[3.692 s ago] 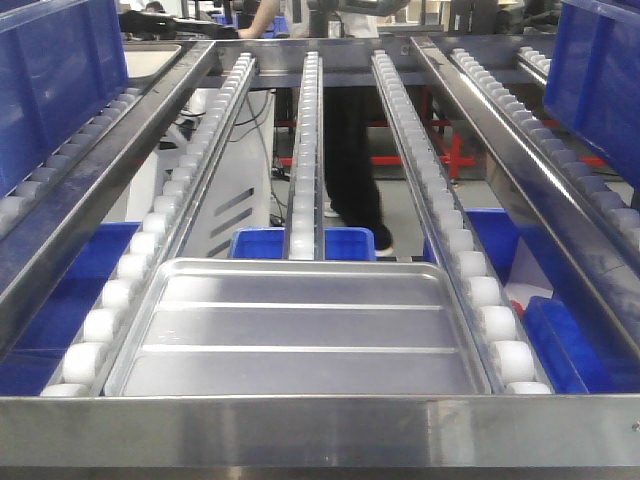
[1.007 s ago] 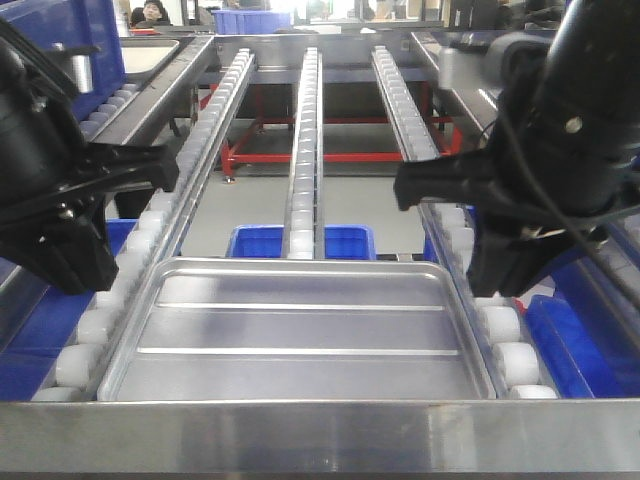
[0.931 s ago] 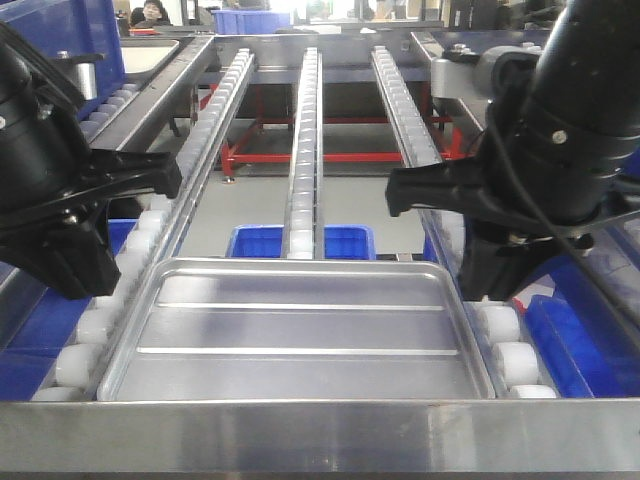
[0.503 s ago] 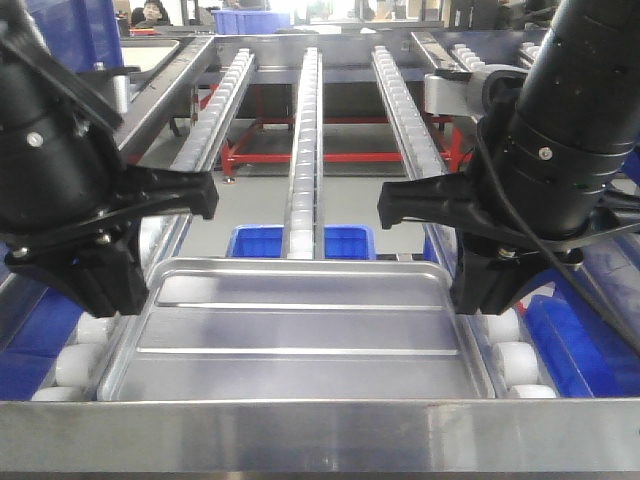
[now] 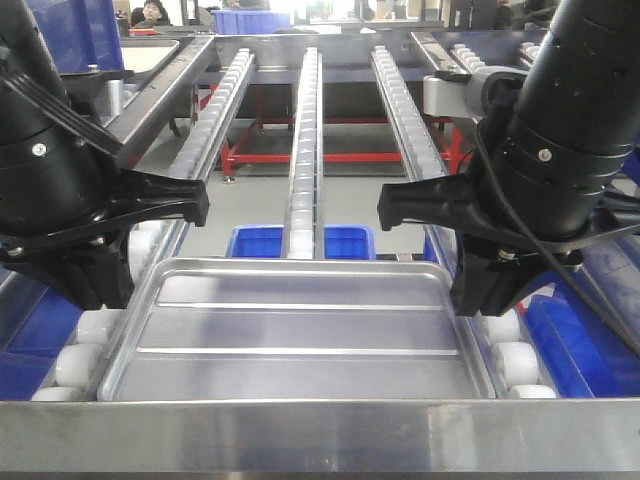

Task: Grab silver tray and stack on right shelf
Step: 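Lower both grippers toward the two side rims of the silver tray, then close both grippers on the tray's side rims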

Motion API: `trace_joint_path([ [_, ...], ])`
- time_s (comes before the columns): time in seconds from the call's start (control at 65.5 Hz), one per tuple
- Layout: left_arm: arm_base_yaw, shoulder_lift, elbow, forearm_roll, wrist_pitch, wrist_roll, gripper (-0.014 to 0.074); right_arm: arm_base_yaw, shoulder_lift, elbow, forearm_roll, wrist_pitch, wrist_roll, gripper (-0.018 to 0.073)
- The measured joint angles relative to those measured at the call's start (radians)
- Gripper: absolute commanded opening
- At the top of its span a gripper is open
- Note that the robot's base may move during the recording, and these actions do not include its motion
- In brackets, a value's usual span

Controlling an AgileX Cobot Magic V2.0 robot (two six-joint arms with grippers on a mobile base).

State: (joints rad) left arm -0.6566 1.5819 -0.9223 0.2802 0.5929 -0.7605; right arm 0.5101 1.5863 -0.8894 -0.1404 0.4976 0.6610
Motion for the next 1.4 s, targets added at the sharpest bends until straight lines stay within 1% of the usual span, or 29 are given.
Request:
trace_joint_path([
  [0.214,0.000,0.000,0.000,-0.015,0.000,0.000,-0.0091,0.000,0.000,0.000,0.000,0.000,0.000,0.0070],
  [0.305,0.000,0.000,0.000,-0.016,0.000,0.000,-0.0091,0.000,0.000,0.000,0.004,0.000,0.000,0.0087],
  [0.519,0.000,0.000,0.000,-0.017,-0.001,0.000,-0.0091,0.000,0.000,0.000,0.015,0.005,0.000,0.0198],
  [0.595,0.000,0.000,0.000,-0.017,-0.001,0.000,-0.0078,0.000,0.000,0.000,0.017,0.005,0.002,0.0241],
  [0.641,0.000,0.000,0.000,-0.017,-0.001,0.000,-0.0034,0.000,0.000,0.000,0.019,0.005,0.002,0.0272],
  [0.778,0.000,0.008,0.000,-0.028,-0.002,0.000,0.0256,0.000,0.001,0.000,0.019,0.003,0.002,0.0351],
  [0.824,0.000,0.015,0.000,-0.030,-0.002,0.000,0.0308,0.000,0.003,0.000,0.019,-0.005,0.002,0.0368],
  [0.854,0.000,0.020,0.000,-0.032,-0.002,0.000,0.0324,0.000,0.005,0.000,0.019,-0.010,0.002,0.0377],
  [0.915,0.000,0.026,0.000,-0.034,-0.002,0.000,0.0323,0.000,0.011,0.000,0.019,-0.023,0.002,0.0377],
  [1.144,0.000,0.032,0.000,-0.027,-0.023,0.000,0.0264,0.000,0.045,0.000,0.019,-0.058,0.002,0.0375],
  [1.404,0.000,0.079,-0.001,-0.021,-0.053,0.000,0.0264,0.000,0.083,0.000,0.019,-0.071,0.002,0.0375],
])
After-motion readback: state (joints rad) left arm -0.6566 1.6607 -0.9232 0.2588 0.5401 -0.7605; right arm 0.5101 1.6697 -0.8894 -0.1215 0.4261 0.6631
